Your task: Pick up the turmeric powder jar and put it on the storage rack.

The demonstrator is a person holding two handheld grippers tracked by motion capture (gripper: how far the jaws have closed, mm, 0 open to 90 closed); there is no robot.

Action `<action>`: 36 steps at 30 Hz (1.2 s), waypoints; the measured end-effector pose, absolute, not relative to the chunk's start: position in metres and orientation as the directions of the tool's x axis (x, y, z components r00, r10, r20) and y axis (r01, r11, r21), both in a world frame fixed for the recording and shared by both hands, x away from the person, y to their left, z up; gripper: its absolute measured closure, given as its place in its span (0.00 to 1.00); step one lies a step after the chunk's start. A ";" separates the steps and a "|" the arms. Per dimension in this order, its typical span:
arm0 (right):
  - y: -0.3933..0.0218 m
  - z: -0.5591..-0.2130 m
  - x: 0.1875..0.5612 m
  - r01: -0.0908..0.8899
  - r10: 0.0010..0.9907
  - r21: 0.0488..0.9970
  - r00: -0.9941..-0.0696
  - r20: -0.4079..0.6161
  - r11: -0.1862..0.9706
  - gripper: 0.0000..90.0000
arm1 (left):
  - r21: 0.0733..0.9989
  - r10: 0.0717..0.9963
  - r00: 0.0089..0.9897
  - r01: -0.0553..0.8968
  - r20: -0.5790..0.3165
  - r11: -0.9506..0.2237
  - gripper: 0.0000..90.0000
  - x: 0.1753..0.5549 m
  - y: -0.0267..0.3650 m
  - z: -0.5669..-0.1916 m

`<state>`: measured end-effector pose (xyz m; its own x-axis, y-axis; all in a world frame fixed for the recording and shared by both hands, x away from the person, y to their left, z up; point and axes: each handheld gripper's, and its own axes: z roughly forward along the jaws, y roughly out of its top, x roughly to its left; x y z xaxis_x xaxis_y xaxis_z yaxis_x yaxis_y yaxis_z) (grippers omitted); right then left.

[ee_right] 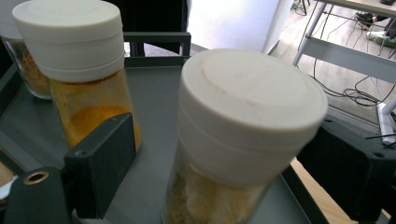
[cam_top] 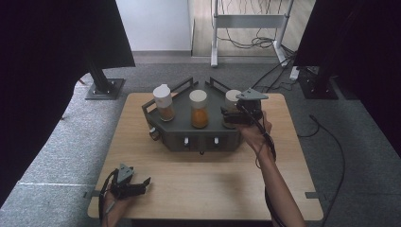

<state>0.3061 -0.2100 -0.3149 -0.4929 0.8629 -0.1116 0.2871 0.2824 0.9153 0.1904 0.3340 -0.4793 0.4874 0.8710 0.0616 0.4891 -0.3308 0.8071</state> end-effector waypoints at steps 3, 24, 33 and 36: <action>-0.212 -0.315 0.303 0.284 0.862 0.916 -0.494 -0.112 0.282 0.14 | 0.808 0.871 0.487 0.488 0.062 -0.330 0.14 0.190 0.334 -0.480; -0.230 -0.327 0.288 0.303 0.874 0.915 -0.475 -0.097 0.266 0.16 | 0.806 0.870 0.488 0.488 0.067 -0.335 0.14 0.190 0.333 -0.479; -0.242 -0.337 0.272 0.303 0.876 0.918 -0.475 -0.089 0.257 0.16 | 0.804 0.870 0.488 0.488 0.071 -0.340 0.14 0.190 0.332 -0.479; -0.246 -0.340 0.265 0.305 0.875 0.917 -0.475 -0.089 0.259 0.16 | 0.804 0.869 0.489 0.486 0.073 -0.341 0.14 0.190 0.332 -0.479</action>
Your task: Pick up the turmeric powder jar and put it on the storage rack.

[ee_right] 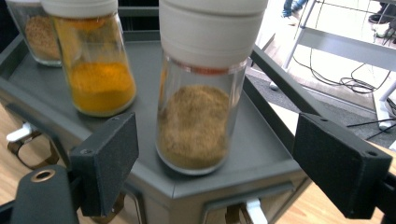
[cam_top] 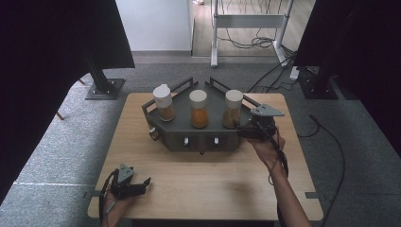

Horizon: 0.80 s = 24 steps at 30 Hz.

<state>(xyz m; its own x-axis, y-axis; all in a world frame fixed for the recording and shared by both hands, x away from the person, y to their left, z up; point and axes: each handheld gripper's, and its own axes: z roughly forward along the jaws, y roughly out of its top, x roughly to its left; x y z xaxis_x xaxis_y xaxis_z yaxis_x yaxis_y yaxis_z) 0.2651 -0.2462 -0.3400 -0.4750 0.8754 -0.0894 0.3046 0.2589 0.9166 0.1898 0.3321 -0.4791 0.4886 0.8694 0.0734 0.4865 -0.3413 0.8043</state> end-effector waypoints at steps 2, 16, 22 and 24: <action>-0.249 -0.343 0.260 0.303 0.875 0.918 -0.476 -0.089 0.258 0.16 | 0.804 0.869 0.488 0.487 0.074 -0.342 0.14 0.190 0.332 -0.479; -0.264 -0.366 0.226 0.332 0.875 0.903 -0.476 -0.088 0.272 0.16 | 0.802 0.870 0.487 0.488 0.078 -0.345 0.14 0.190 0.330 -0.479; -0.270 -0.380 0.214 0.349 0.881 0.893 -0.463 -0.099 0.283 0.15 | 0.801 0.870 0.487 0.487 0.082 -0.348 0.14 0.190 0.330 -0.479; -0.272 -0.386 0.210 0.358 0.883 0.887 -0.457 -0.104 0.290 0.15 | 0.801 0.870 0.486 0.486 0.084 -0.349 0.14 0.189 0.330 -0.479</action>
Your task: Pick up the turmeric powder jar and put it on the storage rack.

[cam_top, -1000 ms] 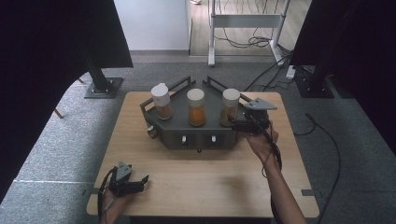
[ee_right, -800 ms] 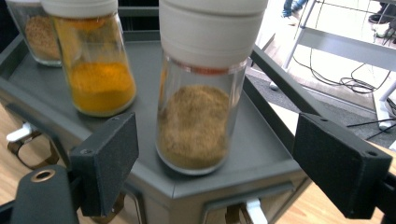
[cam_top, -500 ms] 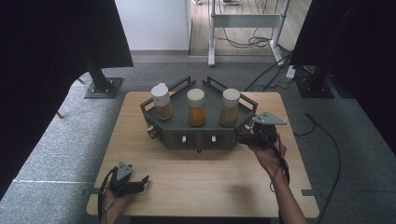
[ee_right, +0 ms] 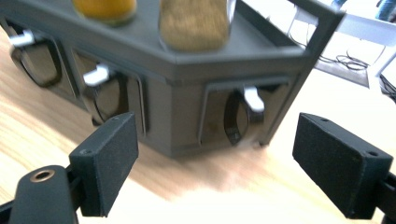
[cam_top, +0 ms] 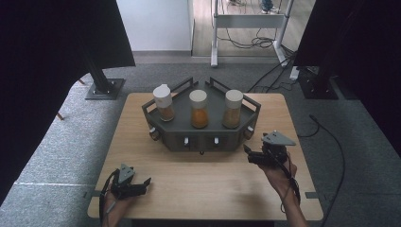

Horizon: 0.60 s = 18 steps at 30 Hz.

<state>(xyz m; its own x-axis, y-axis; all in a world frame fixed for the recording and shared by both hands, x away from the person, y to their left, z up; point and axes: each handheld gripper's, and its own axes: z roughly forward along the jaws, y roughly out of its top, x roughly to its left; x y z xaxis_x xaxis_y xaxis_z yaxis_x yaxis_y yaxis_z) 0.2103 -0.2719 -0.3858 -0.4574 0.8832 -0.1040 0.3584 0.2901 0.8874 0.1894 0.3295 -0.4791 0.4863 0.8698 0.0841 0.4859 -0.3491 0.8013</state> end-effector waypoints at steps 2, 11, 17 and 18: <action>-0.274 -0.392 0.207 0.369 0.886 0.881 -0.452 -0.107 0.295 0.15 | 0.801 0.870 0.486 0.488 0.083 -0.348 0.14 0.189 0.329 -0.479; -0.281 -0.420 0.194 0.420 0.895 0.856 -0.435 -0.103 0.302 0.15 | 0.798 0.871 0.483 0.487 0.092 -0.354 0.14 0.189 0.327 -0.479; -0.282 -0.437 0.188 0.444 0.900 0.843 -0.423 -0.100 0.303 0.15 | 0.796 0.869 0.484 0.484 0.101 -0.362 0.14 0.188 0.326 -0.479; -0.282 -0.440 0.188 0.450 0.901 0.840 -0.423 -0.100 0.304 0.15 | 0.796 0.869 0.485 0.484 0.103 -0.364 0.14 0.188 0.325 -0.479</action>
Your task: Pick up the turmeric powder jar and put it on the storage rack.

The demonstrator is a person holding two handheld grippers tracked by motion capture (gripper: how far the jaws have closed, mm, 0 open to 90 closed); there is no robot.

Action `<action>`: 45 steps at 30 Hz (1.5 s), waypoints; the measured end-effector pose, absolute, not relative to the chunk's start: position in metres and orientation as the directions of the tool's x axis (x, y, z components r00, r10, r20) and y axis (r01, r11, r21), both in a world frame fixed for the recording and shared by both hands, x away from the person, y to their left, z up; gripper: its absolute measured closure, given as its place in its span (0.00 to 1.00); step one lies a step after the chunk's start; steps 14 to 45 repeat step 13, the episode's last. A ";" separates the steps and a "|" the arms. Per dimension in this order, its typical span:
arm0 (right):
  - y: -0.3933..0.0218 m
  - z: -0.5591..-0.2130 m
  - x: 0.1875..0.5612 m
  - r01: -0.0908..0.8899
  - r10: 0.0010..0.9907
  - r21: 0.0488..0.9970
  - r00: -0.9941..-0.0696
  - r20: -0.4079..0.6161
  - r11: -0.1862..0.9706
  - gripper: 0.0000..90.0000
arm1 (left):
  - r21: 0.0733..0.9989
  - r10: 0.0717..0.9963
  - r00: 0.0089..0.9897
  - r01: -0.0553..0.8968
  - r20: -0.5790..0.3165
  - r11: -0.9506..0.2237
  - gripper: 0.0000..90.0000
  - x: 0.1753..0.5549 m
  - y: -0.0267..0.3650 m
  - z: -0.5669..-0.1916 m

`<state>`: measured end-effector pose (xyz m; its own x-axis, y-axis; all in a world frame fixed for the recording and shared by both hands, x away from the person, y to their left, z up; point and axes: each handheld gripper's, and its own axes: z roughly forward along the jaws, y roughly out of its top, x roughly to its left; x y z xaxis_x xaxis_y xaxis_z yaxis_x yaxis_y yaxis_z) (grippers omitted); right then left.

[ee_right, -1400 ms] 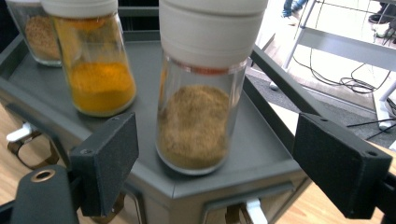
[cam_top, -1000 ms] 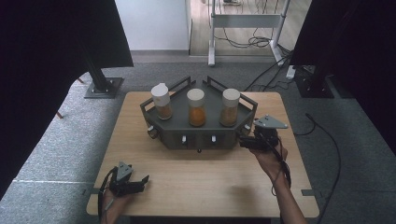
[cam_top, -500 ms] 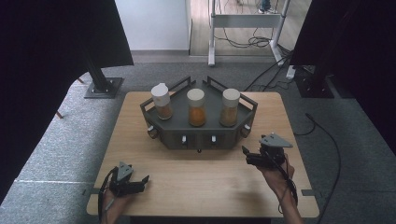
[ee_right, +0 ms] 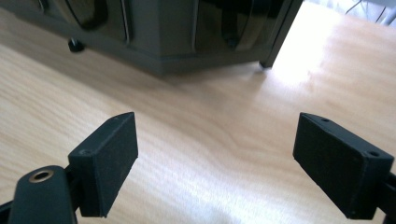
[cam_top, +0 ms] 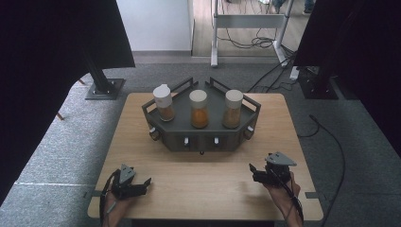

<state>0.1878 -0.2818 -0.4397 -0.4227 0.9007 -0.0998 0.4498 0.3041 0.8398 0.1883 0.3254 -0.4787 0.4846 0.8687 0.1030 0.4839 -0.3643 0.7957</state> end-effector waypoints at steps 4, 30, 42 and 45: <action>-0.280 -0.451 0.187 0.470 0.902 0.823 -0.417 -0.113 0.320 0.15 | 0.793 0.868 0.485 0.484 0.110 -0.371 0.14 0.188 0.324 -0.479; -0.280 -0.472 0.186 0.501 0.906 0.804 -0.410 -0.105 0.320 0.15 | 0.788 0.868 0.483 0.486 0.119 -0.378 0.14 0.189 0.322 -0.478; -0.280 -0.472 0.186 0.501 0.906 0.804 -0.410 -0.105 0.320 0.15 | 0.788 0.868 0.483 0.486 0.119 -0.378 0.14 0.189 0.322 -0.478; -0.280 -0.472 0.186 0.501 0.906 0.804 -0.410 -0.105 0.320 0.15 | 0.788 0.868 0.483 0.486 0.119 -0.378 0.14 0.189 0.322 -0.478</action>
